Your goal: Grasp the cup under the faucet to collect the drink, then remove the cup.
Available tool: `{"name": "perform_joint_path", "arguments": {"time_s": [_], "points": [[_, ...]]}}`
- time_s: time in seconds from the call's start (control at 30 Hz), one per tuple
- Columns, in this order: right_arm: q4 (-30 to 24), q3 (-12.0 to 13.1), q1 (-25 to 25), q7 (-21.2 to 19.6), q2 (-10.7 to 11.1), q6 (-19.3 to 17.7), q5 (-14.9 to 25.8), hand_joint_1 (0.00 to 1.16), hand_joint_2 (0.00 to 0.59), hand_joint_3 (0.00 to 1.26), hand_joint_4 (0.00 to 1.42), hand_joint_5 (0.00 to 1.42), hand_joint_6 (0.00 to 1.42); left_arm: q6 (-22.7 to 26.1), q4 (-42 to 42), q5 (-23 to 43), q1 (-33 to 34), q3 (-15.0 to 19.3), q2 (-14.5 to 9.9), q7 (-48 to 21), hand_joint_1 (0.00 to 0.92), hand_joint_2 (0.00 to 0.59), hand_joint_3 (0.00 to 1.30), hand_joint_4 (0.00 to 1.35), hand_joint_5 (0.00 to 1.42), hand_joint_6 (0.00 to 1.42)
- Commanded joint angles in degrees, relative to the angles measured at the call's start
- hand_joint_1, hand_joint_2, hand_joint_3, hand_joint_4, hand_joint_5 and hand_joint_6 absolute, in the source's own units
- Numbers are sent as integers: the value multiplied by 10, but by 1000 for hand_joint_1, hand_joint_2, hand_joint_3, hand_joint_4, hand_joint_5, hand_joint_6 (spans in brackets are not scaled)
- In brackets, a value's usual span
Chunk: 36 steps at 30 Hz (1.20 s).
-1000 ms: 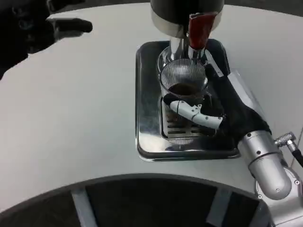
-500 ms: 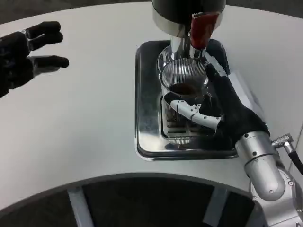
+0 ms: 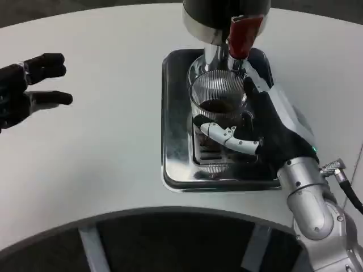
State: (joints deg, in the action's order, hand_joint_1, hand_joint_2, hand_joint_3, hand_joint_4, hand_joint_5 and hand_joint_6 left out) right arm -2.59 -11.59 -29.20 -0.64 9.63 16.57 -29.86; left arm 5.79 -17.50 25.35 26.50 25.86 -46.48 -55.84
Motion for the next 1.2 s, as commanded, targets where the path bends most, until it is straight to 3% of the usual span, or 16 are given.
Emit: {"name": "perform_joint_path", "arguments": {"time_s": [0.03,0.33,0.5,0.97,1.2], "points": [[18,-9,14,4,-5,23,-6,614,207,93,0,51,43,-11,0,-6,-11,2,-14,3,0,122,161,81,258,103],[20,-18,11,-18,-17,44,-27,641,212,237,112,183,156,-17,-9,-11,-10,4,-13,6,0,126,164,90,267,108],[23,-22,15,-30,-21,50,-37,673,209,314,248,291,296,-20,-12,-12,-10,4,-14,7,0,127,165,92,268,106],[36,-31,37,-67,-30,53,-66,731,214,426,453,502,623,-27,-22,-17,-6,0,-14,10,0,127,174,101,280,104],[41,-34,45,-90,-31,48,-78,773,222,505,609,683,851,-28,-19,-17,-10,-1,-13,13,0,128,174,101,283,103]]}}
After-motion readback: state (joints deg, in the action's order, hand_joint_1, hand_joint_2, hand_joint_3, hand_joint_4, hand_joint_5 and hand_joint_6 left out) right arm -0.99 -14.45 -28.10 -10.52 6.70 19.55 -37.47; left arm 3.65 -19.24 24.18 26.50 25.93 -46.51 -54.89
